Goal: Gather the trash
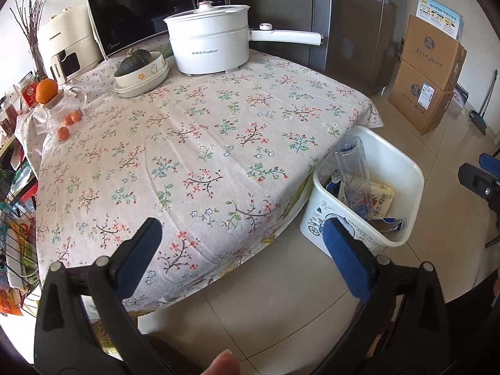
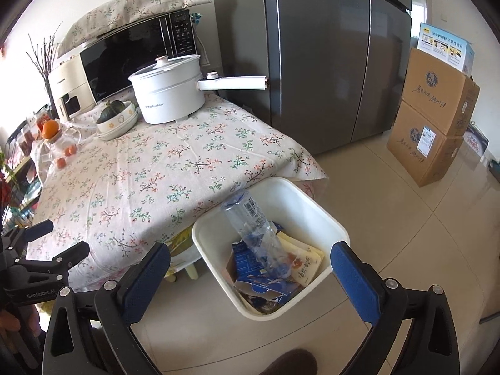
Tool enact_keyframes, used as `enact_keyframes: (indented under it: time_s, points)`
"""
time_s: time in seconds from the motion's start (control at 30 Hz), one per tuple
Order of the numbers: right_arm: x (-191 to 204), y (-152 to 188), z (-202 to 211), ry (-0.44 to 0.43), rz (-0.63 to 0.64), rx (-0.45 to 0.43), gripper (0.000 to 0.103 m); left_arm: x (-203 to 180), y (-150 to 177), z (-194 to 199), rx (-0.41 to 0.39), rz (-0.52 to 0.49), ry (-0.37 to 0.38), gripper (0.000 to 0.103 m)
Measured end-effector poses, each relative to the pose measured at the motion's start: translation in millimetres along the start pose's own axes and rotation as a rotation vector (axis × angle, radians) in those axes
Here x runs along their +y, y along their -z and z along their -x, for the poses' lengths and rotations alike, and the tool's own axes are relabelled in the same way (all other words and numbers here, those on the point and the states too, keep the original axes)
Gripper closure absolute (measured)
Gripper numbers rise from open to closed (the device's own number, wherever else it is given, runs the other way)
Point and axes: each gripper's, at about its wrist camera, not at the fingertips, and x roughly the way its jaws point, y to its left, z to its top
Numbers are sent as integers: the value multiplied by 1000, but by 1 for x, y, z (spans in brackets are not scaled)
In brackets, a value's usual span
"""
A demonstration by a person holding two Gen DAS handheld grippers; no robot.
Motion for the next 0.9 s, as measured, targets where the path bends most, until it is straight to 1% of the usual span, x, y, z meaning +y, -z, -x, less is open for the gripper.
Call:
enact_keyframes:
  time_s: [0.13, 0.27, 0.43, 0.67, 0.9]
  points:
    - [18, 12, 10, 9, 18, -30, 0, 7, 11, 12, -25, 24, -35, 1]
    - [30, 22, 12, 19, 14, -49, 0, 9, 18, 21, -53, 37, -41, 1]
    - [45, 22, 7, 32, 55, -56, 0, 9, 18, 28, -72, 40, -40, 1]
    - [46, 21, 0, 40, 39, -51, 0, 13, 17, 29, -87, 58, -37, 1]
    - [48, 21, 3, 53, 46, -73, 0, 13, 16, 34, -108, 72, -27, 1]
